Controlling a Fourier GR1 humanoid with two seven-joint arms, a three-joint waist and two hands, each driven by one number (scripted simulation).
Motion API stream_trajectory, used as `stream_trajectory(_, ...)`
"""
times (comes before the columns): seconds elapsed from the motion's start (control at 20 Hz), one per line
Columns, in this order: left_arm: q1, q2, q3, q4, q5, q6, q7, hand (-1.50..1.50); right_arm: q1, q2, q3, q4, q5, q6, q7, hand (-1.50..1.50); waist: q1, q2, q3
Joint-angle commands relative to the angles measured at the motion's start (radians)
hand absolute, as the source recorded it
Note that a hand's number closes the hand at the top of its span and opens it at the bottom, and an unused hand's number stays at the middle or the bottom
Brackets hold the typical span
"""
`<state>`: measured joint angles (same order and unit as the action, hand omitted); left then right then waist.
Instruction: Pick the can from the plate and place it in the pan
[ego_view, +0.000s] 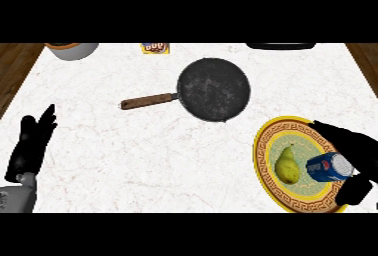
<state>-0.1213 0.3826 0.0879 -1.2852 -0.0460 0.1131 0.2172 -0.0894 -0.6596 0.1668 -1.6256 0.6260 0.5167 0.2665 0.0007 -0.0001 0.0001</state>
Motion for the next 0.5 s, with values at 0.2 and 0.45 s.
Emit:
stream_trajectory(0.2, -0.072, -0.007, 0.035, 0.024, -0.045, -0.009, 0.054, 0.00, -0.006, 0.055, -0.038, 0.086, 0.108, 0.028, -0.052, -1.50, -0.002, 0.000, 0.000)
stream_trajectory(0.45, -0.012, -0.042, 0.033, -0.024, -0.056, -0.027, 0.031, 0.00, -0.016, 0.089, -0.042, 0.160, 0.191, 0.001, -0.090, -1.50, 0.000, 0.000, 0.000)
